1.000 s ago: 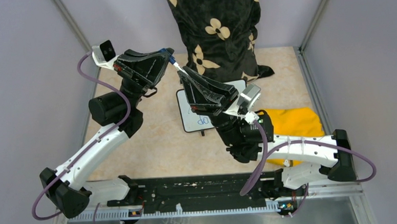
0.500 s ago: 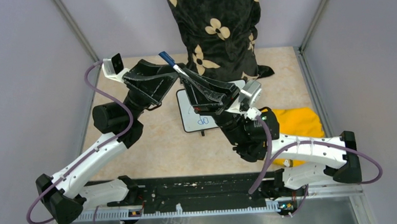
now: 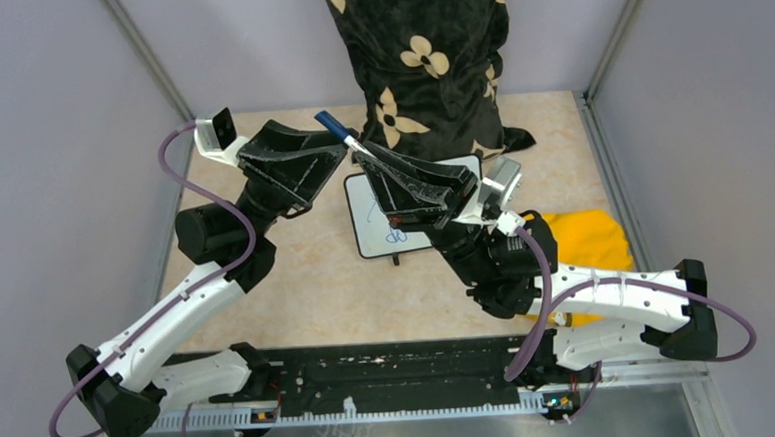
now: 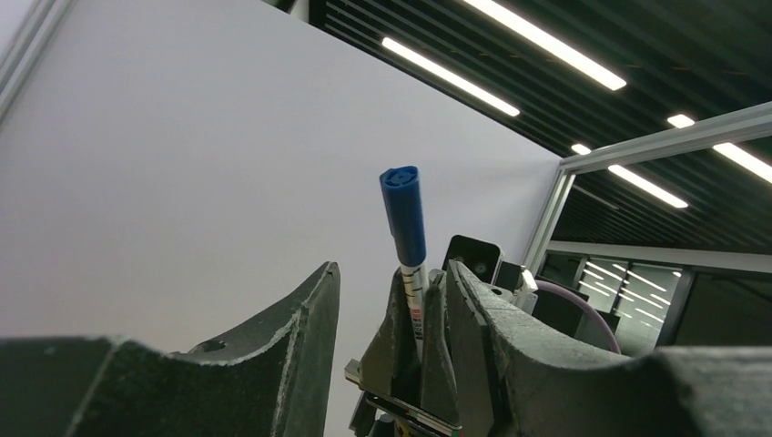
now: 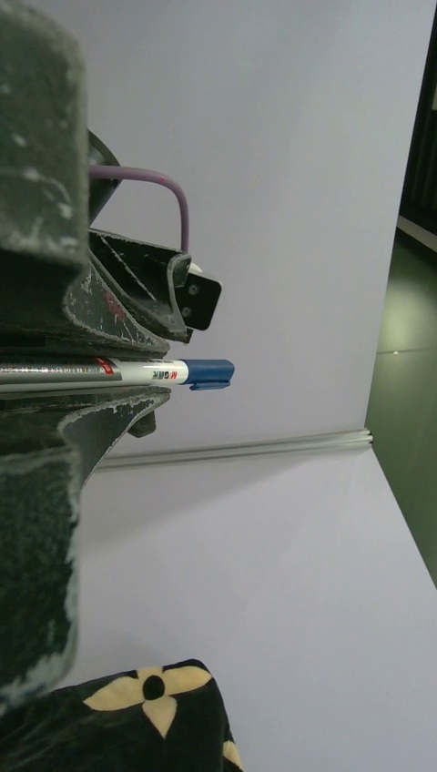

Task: Write a sentence on the whiteboard
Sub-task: Close the whiteboard marker at the center of the board.

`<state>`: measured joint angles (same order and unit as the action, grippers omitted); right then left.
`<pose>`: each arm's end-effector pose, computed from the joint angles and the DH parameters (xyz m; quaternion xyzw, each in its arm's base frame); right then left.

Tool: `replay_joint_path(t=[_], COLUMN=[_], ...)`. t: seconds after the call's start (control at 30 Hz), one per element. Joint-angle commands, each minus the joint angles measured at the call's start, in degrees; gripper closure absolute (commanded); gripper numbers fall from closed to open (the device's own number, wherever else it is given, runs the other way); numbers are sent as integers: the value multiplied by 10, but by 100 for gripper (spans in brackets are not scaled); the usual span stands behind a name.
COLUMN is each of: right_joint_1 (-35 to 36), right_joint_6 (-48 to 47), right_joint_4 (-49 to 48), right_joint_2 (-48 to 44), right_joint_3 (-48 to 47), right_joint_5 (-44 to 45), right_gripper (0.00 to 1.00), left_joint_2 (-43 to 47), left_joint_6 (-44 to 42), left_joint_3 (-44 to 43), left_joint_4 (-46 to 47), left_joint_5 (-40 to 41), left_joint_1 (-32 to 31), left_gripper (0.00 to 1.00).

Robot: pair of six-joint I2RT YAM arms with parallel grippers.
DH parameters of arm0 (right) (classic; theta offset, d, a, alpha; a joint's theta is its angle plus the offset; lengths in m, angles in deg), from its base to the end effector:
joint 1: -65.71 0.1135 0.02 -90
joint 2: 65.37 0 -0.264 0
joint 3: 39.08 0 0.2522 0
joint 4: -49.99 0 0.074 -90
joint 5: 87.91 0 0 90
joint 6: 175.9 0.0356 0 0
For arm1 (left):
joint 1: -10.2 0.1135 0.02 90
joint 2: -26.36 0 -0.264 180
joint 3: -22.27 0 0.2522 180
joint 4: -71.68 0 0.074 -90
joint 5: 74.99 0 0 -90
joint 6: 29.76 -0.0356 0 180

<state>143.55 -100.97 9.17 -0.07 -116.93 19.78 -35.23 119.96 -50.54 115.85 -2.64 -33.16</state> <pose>0.0570 0.2130 0.4948 -0.1245 0.3197 0.4473 0.8260 0.1402 -0.1473 0.4836 0.1032 0.3118 -0.7671 0.5511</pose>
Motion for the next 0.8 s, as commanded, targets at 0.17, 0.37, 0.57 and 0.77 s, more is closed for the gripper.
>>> replay_joint_path(t=[0.17, 0.37, 0.57, 0.77], right_joint_1=[1, 1, 1, 1], right_joint_6=[16, 17, 19, 19], right_joint_4=[1, 7, 12, 11], right_joint_2=[-4, -4, -3, -3], right_joint_3=[2, 2, 4, 5], right_joint_5=[-15, -14, -15, -14], right_gripper=[100, 100, 100, 100], left_joint_2=[-6, -6, -1, -2], left_joint_6=[4, 6, 6, 4], left_joint_3=[-11, -9, -5, -5], left_joint_4=[12, 16, 21, 21], left_joint_5=[-18, -18, -15, -16], left_joint_1=[-1, -1, -1, -1], left_gripper=[56, 60, 49, 58])
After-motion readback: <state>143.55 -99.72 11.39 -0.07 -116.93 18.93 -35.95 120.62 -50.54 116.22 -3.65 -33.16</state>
